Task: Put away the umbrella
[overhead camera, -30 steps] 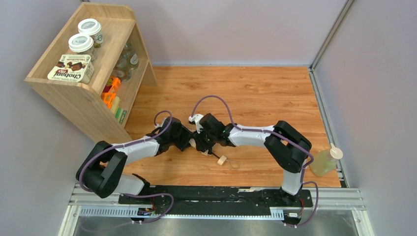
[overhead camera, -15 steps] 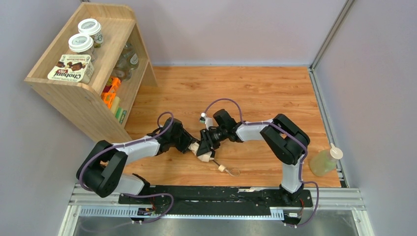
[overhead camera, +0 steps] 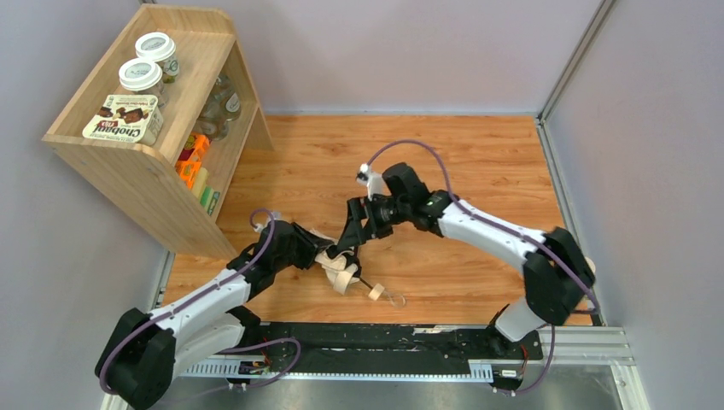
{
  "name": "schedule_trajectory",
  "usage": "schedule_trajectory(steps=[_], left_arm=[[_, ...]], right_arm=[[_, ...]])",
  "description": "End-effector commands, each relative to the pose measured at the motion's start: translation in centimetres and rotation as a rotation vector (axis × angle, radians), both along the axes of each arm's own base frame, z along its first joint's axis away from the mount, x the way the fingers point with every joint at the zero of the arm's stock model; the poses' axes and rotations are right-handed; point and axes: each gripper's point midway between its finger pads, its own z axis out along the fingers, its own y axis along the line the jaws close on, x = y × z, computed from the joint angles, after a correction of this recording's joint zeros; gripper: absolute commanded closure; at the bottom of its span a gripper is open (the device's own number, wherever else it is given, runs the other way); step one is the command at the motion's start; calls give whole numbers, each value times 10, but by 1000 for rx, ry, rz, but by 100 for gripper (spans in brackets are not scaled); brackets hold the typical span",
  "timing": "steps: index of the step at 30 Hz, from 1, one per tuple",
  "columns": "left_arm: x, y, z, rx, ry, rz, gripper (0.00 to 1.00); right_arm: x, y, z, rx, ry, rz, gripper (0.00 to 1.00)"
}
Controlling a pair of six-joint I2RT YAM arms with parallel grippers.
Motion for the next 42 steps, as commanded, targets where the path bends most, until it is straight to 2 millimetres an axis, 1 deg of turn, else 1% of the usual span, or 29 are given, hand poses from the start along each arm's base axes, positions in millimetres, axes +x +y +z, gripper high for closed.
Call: schedule_trajectory(steps=[1,2,3,4,5,8,9,10,11,12,13,14,15,16,17,18,19,20,21,22,24,25,27,28,30,32,34,38,42], left_arm=[[34,-9,82,-178,-297,42,100],[36,-9,94,-203,-332,47,100],[39,-11,118,-244,-404,47,100],[42,-11,132,-261,-448,46,100],[43,-11,152,-297,-514,48,100],[43,-9,206,-367,-655,51,100],[42,-7,221,-385,-696,49,100],[40,-7,241,-399,-744,41,100],[39,-6,251,-405,-770,38,100],[37,-5,269,-417,-805,33,100],[35,-5,278,-422,-825,29,100],[32,-5,293,-440,-856,21,100],[32,-4,302,-452,-870,24,100],[30,-2,315,-467,-891,25,100],[30,-3,321,-479,-897,26,100],[28,-2,333,-494,-914,29,100],[29,-1,338,-513,-915,35,100],[26,0,351,-539,-940,33,100],[27,-1,354,-557,-940,39,100],[25,1,366,-582,-971,40,100],[27,0,379,-611,-1002,42,100],[26,0,386,-619,-1021,35,100],[26,-1,394,-639,-1038,33,100],[28,-2,396,-643,-1044,31,100],[28,-1,399,-647,-1053,34,100],[28,-1,401,-641,-1065,37,100],[28,1,402,-633,-1077,44,100],[28,1,404,-619,-1087,44,100],[26,2,406,-628,-1096,41,100]], right_arm=[[19,-31,74,-33,-183,-174,0],[23,-40,90,-29,-218,-225,0],[29,-48,101,-23,-238,-279,0],[34,-59,114,0,-242,-337,0],[38,-69,125,23,-247,-385,0],[61,-108,140,65,-204,-630,0],[71,-121,140,59,-202,-723,0],[74,-130,142,62,-193,-770,0],[80,-141,145,70,-189,-817,0],[86,-155,145,78,-169,-872,0],[87,-164,147,102,-138,-911,0],[90,-173,144,122,-96,-948,0],[92,-180,141,154,-63,-967,0],[91,-182,140,192,-33,-947,0],[90,-181,137,231,-8,-915,0],[88,-178,134,263,37,-895,2],[86,-169,136,314,61,-850,4],[82,-159,136,369,113,-803,4],[77,-146,141,439,192,-762,5],[70,-135,138,475,258,-727,5],[63,-117,133,527,411,-729,6],[58,-107,134,553,460,-721,7],[49,-88,145,603,548,-701,7],[46,-81,152,618,589,-690,6],[37,-66,155,614,669,-687,6],[20,-48,153,599,767,-665,12],[9,-36,153,608,850,-649,15],[-5,-22,157,620,930,-621,16],[-9,-12,166,643,964,-618,16]])
